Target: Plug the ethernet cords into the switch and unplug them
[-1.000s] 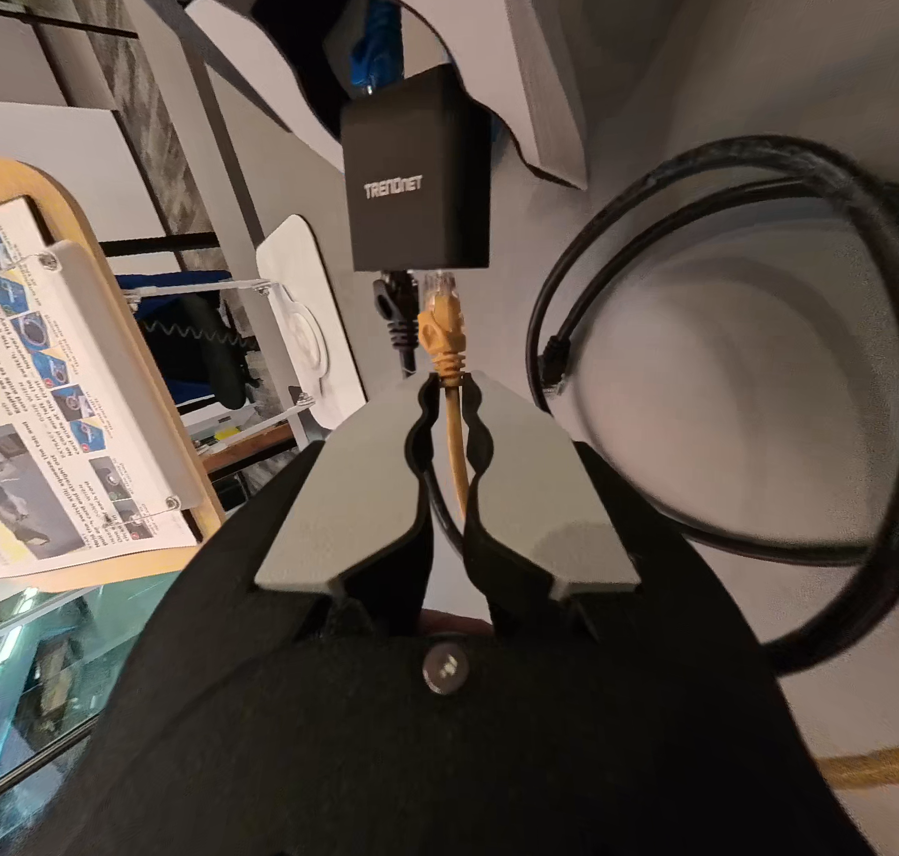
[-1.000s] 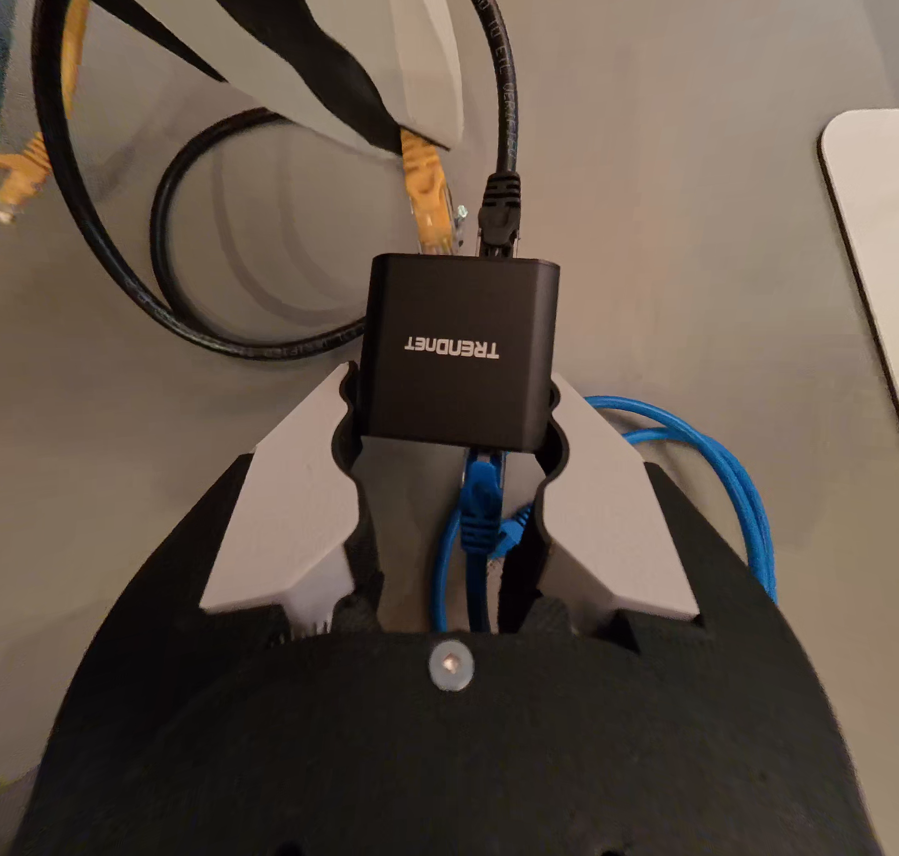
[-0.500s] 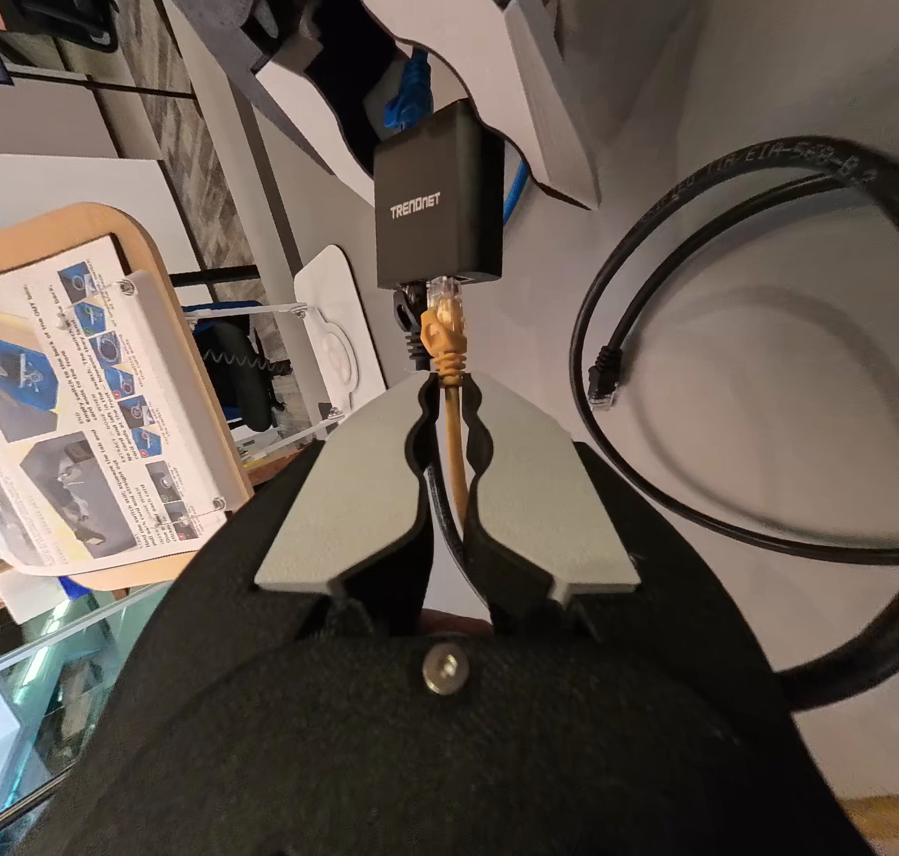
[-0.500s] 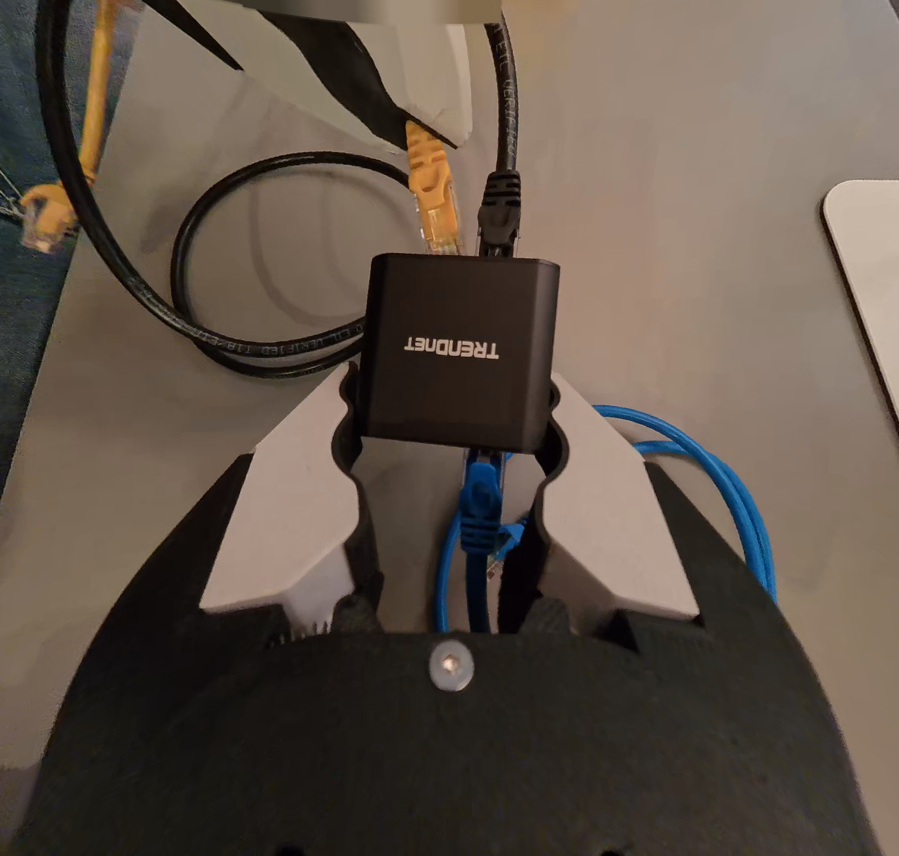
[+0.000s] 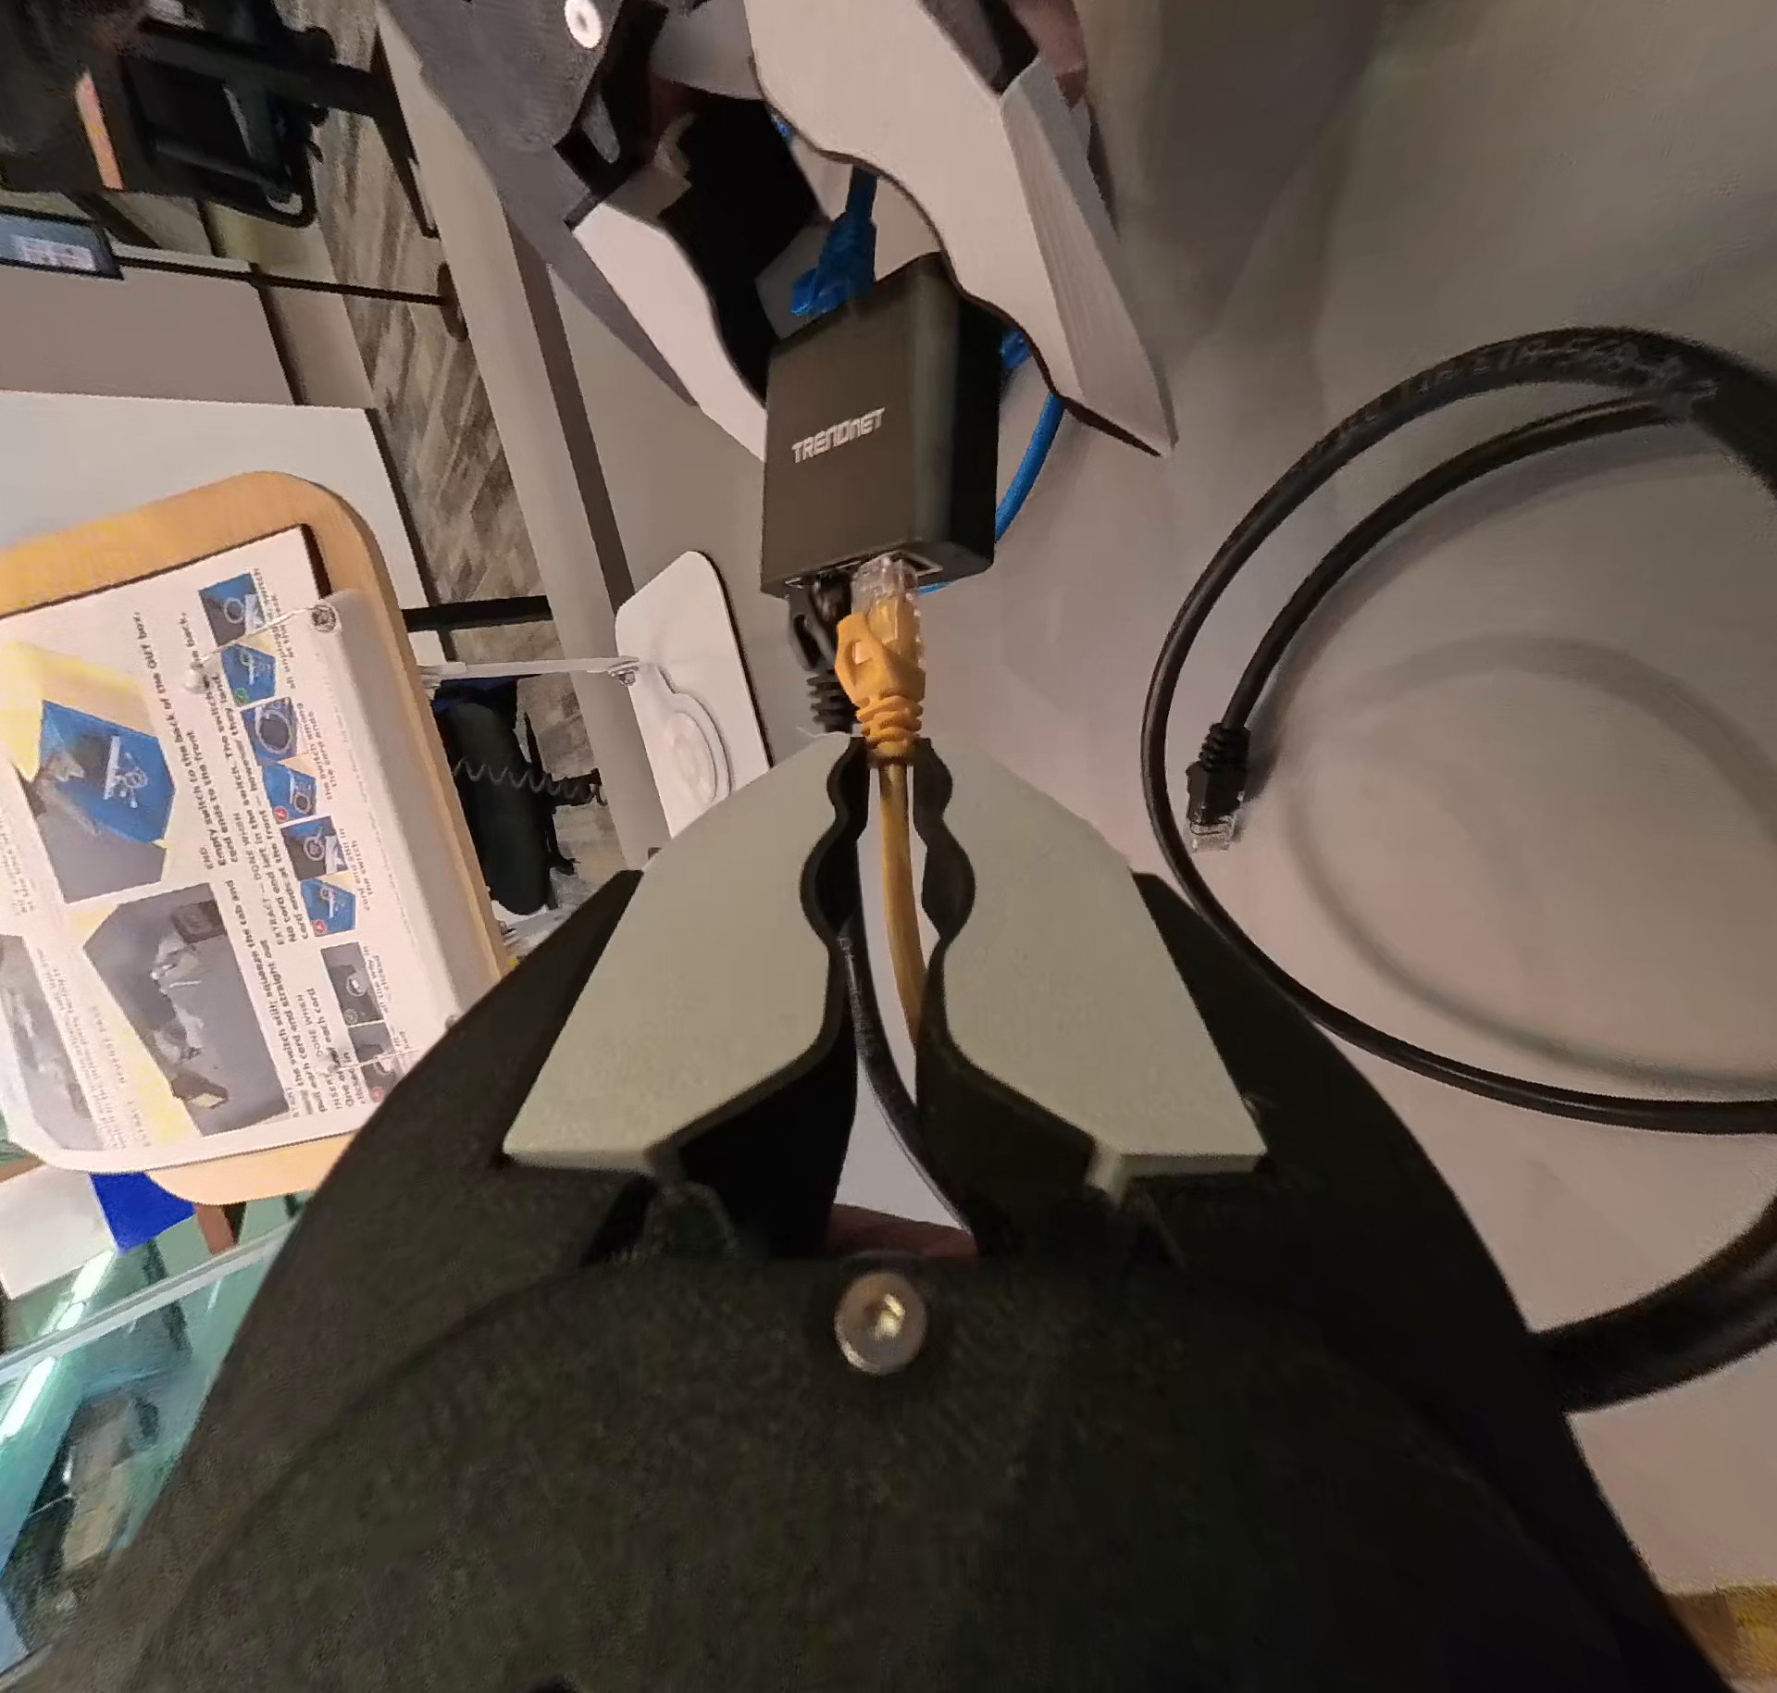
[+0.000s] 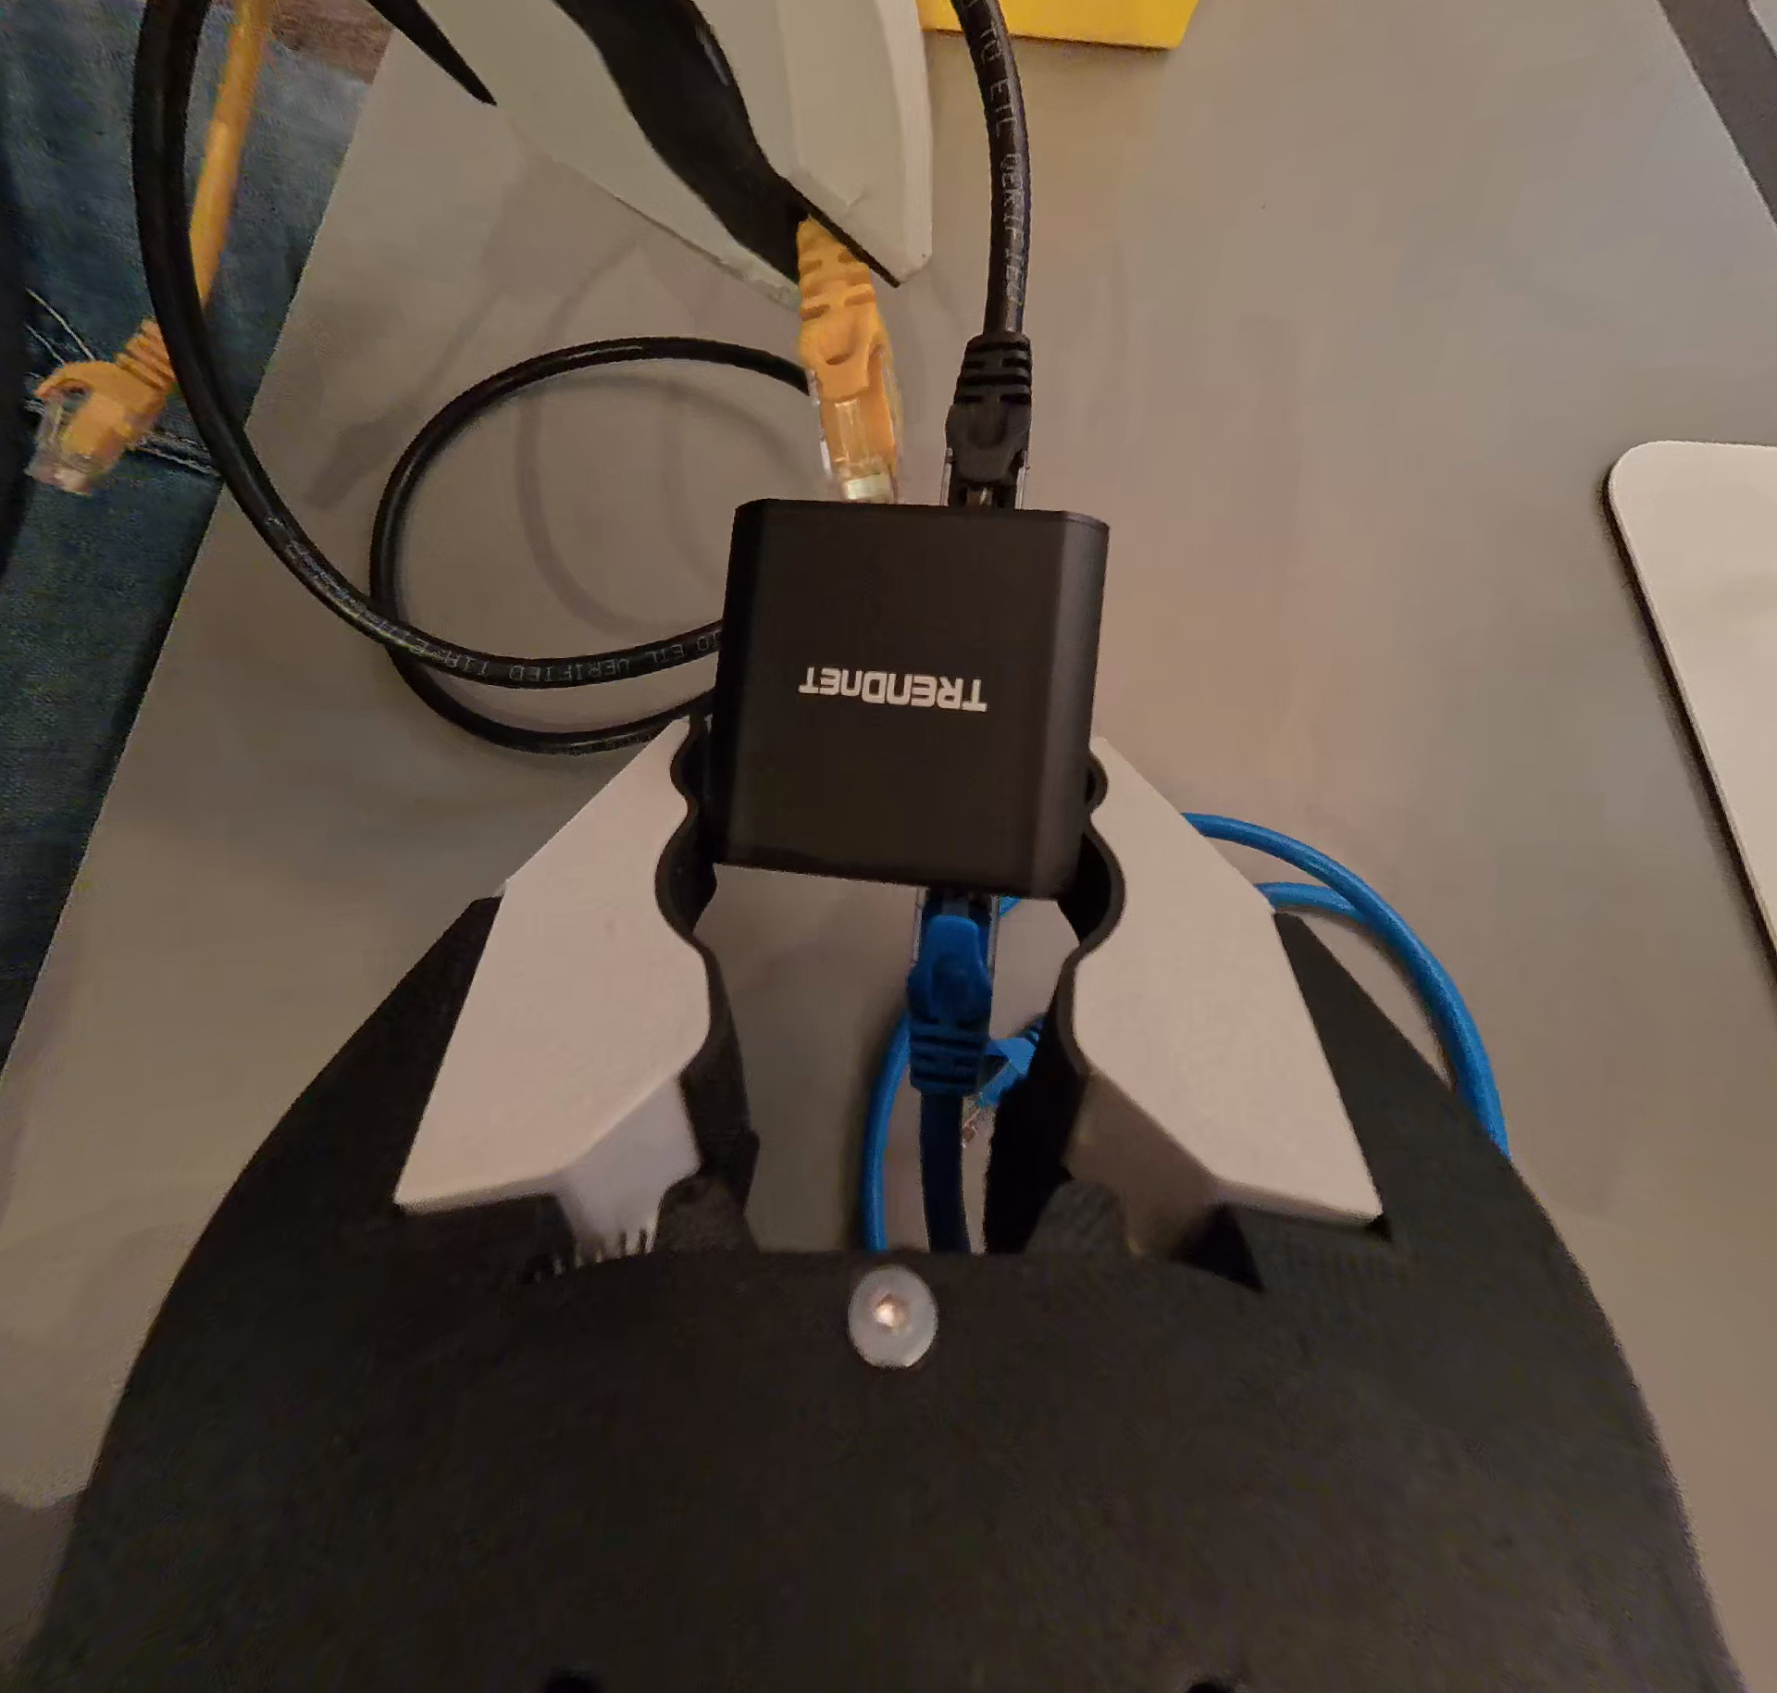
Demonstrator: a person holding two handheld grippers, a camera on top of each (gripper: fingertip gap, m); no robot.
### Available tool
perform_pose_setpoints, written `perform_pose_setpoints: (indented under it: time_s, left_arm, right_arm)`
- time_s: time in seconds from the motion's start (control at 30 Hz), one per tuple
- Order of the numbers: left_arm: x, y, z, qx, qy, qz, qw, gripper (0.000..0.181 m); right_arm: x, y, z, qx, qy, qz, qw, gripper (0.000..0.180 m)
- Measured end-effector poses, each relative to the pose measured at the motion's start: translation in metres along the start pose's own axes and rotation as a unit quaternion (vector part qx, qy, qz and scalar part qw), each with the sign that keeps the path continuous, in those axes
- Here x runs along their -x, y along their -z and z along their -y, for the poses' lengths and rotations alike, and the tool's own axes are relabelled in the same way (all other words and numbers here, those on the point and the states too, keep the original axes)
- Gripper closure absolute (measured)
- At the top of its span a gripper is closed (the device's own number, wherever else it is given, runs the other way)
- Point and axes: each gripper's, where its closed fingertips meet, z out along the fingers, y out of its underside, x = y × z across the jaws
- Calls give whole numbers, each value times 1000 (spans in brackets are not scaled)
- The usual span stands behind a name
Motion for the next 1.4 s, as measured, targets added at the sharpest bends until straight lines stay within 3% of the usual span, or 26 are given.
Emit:
perform_pose_setpoints:
  time_s: [0.47, 1.4]
  left_arm:
    - [0, 1, 2, -10, -32, 5, 999, 172]
    - [6, 5, 2, -16, -2, 33, 999, 171]
  right_arm:
    - [4, 2, 3, -13, 2, 11, 1000, 109]
    - [4, 1, 7, -57, 1, 24, 998, 109]
